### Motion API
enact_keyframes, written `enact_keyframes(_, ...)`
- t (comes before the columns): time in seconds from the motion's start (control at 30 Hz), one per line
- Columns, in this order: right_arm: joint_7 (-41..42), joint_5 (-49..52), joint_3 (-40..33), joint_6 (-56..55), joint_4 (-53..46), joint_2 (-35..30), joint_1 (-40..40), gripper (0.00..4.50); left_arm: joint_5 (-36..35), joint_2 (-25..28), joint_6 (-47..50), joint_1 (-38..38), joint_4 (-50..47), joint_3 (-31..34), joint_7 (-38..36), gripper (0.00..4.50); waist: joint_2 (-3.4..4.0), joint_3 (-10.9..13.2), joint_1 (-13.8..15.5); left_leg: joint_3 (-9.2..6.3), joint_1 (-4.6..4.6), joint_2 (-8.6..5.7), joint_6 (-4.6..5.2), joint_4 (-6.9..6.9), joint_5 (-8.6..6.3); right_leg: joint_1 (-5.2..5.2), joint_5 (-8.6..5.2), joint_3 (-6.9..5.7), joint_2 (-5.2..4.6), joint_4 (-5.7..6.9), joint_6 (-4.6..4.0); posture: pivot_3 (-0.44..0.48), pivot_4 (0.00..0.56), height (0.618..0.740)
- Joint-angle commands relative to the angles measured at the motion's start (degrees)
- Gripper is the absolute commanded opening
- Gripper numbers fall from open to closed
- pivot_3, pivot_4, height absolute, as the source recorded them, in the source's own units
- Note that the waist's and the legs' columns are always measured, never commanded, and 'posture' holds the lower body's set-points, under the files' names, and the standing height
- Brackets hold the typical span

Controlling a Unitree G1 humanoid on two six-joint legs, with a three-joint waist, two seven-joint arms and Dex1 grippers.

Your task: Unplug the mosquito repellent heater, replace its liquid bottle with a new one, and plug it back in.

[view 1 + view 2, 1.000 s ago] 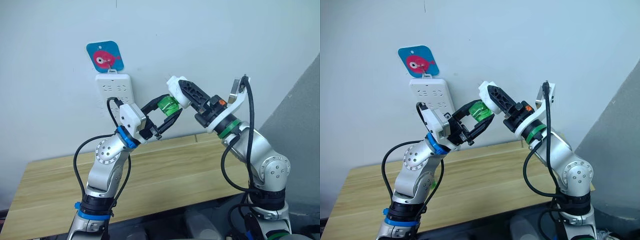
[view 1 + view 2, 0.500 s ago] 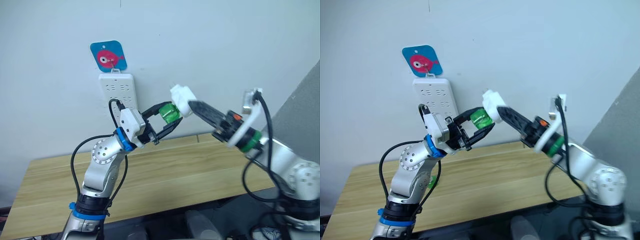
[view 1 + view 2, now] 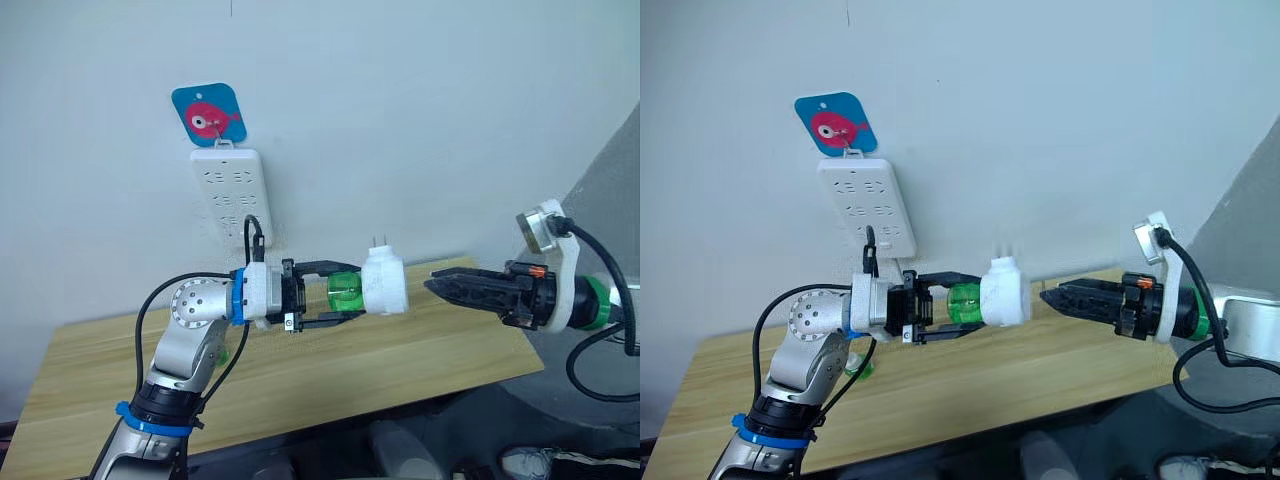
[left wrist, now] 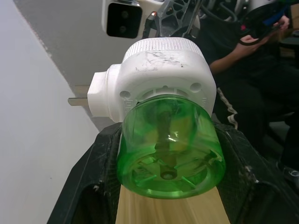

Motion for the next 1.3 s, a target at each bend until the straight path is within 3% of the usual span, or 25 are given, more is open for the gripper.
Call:
enact_keyframes(0.03, 1.81, 1.39, 2.06, 0.56, 0.21, -0.27, -2.22, 4.5, -0.95, -0.19, -1.66, -0.34, -1.08, 0.08, -0.58, 2.29, 0.0, 0.02, 0.01, 0.0, -0.01, 0.0, 0.0, 0.0, 0.0, -0.02, 0.0, 0.0, 0.0, -0.01, 0.0, -0.271, 0.097, 0.736)
enact_keyframes(0.47, 1.92, 1.39, 7.61, -0.47, 0.08, 5.09, -7.16, 4.5, -0.28, 0.61, -2.02, 1.7, -2.68, -0.06, -0.1, 2.29, -0.03, 0.21, 0.17, -0.01, -0.03, 0.02, 0.02, 0.0, -0.01, -0.03, 0.0, 0.0, 0.01, -0.02, 0.01, -0.245, 0.101, 0.736)
enact_keyframes(0.93, -3.37, 1.39, 13.52, -0.75, 1.25, 10.85, -10.63, 4.5, -0.11, 2.01, -1.2, 3.77, -5.03, 0.07, 1.14, 2.29, -0.12, 0.42, 0.3, -0.02, -0.03, 0.02, 0.02, 0.0, -0.01, -0.05, 0.0, 0.0, 0.01, -0.02, 0.01, -0.225, 0.101, 0.736)
enact_keyframes(1.13, -1.51, 1.39, 13.57, 0.54, 2.16, 11.57, -11.42, 3.07, 0.49, 1.95, -1.97, 4.31, -5.1, 0.07, 2.01, 2.29, -0.16, 0.47, 0.58, -0.04, -0.04, 0.03, 0.03, -0.02, -0.02, -0.06, 0.0, -0.01, 0.02, -0.02, 0.01, -0.218, 0.1, 0.736)
enact_keyframes(1.3, -1.26, 1.39, 13.73, 1.3, 2.82, 12.02, -11.54, 3.07, 0.06, 1.82, -4.17, 4.7, -4.86, 0.34, 1.09, 2.29, -0.16, 0.47, 0.84, -0.04, -0.04, 0.03, 0.03, -0.01, -0.02, -0.06, 0.0, -0.01, 0.01, -0.02, 0.01, -0.215, 0.1, 0.736)
